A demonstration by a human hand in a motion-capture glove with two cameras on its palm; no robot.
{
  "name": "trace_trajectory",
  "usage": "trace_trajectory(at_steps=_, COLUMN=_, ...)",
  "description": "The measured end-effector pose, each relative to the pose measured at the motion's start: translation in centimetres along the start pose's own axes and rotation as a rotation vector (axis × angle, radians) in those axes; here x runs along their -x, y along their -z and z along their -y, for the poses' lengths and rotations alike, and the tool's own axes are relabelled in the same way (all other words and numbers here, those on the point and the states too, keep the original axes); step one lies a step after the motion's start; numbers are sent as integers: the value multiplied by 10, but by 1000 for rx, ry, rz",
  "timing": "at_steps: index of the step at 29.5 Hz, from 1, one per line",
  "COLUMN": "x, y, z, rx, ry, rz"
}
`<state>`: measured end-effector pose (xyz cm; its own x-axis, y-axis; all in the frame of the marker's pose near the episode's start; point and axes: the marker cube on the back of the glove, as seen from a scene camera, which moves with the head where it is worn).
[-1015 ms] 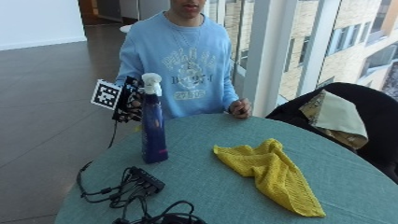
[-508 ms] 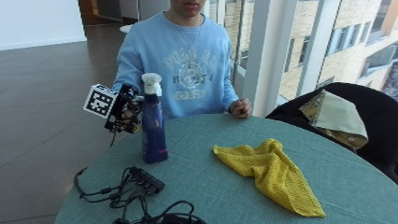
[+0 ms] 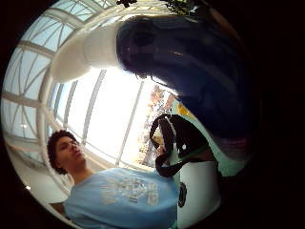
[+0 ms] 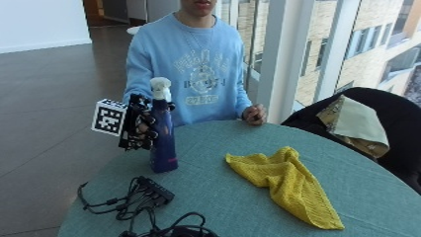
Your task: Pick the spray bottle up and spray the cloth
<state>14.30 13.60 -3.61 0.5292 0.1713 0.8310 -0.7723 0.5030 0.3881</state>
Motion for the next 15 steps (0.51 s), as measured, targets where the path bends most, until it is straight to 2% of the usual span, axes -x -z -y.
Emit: trace_trajectory(at_steps=15, x=2, y=-5, z=12, rx=-66, ry=63, rz=-33)
